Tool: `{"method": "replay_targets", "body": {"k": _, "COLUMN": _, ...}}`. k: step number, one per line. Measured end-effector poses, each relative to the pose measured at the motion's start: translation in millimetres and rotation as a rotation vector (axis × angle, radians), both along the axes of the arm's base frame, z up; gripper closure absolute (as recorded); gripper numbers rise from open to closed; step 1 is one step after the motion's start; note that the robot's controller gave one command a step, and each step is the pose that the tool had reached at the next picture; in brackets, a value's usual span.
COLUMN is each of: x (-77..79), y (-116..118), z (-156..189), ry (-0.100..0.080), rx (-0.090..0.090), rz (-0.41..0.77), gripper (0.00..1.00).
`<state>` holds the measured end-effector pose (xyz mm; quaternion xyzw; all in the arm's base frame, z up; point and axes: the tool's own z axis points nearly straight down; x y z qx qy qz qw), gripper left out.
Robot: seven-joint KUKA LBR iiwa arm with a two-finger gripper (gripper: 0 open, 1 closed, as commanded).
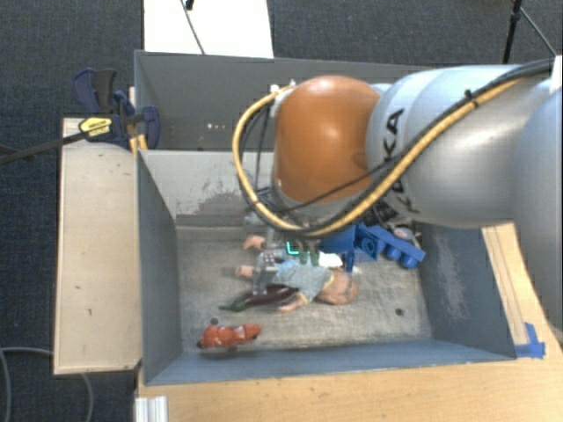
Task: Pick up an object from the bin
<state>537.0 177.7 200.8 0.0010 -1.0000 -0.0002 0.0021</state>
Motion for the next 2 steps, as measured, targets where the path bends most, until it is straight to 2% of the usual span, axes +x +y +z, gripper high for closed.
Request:
{"method": "replay_targets", "body": {"k": 1, "x": 1.8, "y": -1, "z": 3, "ry": -0.007, "rx": 0.001, "rz": -0.004, "gripper": 0.00}}
{"method": "replay_targets", "body": {"k": 2, "x": 3.7, "y": -10, "z": -35, "ry": -0.015, "rx": 0.003, "rz": 0.045, "gripper": 0.00}}
